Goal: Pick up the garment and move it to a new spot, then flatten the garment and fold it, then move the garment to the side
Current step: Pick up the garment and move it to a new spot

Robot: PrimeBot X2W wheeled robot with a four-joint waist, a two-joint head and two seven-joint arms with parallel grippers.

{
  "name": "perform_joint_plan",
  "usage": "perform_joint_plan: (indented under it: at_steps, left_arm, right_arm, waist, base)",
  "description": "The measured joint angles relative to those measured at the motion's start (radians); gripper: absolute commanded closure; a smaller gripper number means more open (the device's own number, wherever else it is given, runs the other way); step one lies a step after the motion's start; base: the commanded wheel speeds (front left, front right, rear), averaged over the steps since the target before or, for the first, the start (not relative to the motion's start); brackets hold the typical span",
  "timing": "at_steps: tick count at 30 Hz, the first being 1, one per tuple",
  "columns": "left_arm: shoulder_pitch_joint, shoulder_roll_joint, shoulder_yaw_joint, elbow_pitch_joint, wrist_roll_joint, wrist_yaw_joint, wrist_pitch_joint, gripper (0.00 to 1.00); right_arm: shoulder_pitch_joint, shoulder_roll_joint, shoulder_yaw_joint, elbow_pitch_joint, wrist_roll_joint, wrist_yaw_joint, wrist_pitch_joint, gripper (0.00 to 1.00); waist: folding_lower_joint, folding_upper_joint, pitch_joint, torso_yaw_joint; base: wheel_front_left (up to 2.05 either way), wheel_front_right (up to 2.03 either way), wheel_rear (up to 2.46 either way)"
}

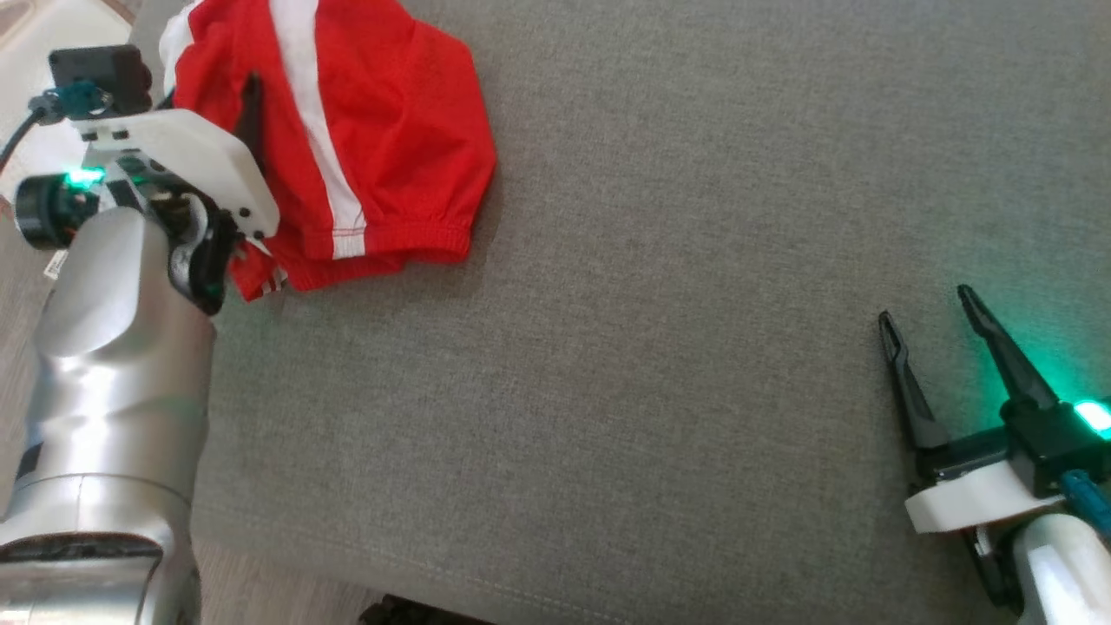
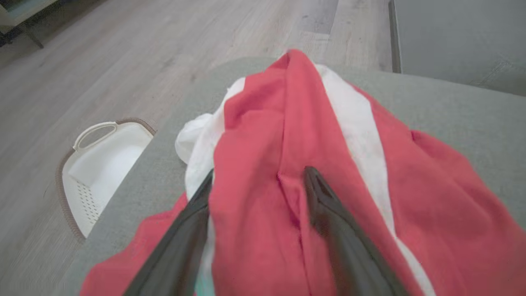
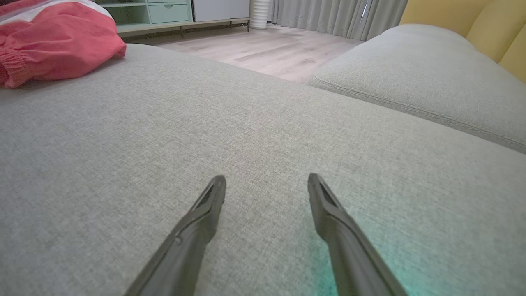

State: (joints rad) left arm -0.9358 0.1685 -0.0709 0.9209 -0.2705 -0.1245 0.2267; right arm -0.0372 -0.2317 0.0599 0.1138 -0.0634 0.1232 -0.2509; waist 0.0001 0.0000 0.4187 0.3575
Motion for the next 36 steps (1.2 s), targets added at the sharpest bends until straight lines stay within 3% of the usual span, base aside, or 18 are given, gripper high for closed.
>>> perform_joint_plan:
  at_steps: [4,10,12,15,26,36]
  left_arm:
    - [-0.021,-0.014,-0.045,0.055,-0.033,0.0,-0.057,0.0]
    - [-0.064,-0.044,-0.198,0.059,-0.132,-0.008,-0.126,0.02]
    - [-0.063,-0.041,-0.245,0.06,-0.173,-0.008,-0.132,0.35]
    - [-0.064,-0.019,-0.315,0.061,-0.213,-0.008,-0.143,1.0]
    - [-0.097,0.075,-0.517,0.051,-0.249,-0.008,-0.326,1.0]
    - [-0.182,0.139,-0.63,-0.018,-0.266,-0.008,-0.342,1.0]
  right_arm:
    - [0.0,-0.01,-0.006,-0.022,0.0,0.0,-0.006,0.0]
    - [0.0,-0.026,-0.01,-0.041,0.0,0.001,-0.006,0.0]
    - [-0.002,-0.026,-0.01,-0.041,0.0,0.001,-0.006,0.0]
    - [-0.008,-0.026,-0.01,-0.04,0.0,0.001,-0.006,0.0]
    - [-0.03,0.007,0.002,0.004,0.0,0.001,-0.006,0.0]
    - [-0.034,0.09,0.036,0.038,0.012,0.001,-0.006,0.0]
  waist:
    - [-0.0001,0.0,0.025,0.003]
    - [-0.0001,0.0,0.039,0.003]
    - [-0.0001,0.0,0.038,0.001]
    - [-0.0001,0.0,0.038,-0.005]
    - [0.0,0.0,-0.006,-0.038]
    - [-0.0002,0.0,-0.116,-0.109]
  base:
    - [0.0,0.0,0.0]
    - [0.0,0.0,0.0]
    - [0.0,0.0,0.0]
    - [0.0,0.0,0.0]
    - [0.0,0.0,0.0]
    - [0.0,0.0,0.0]
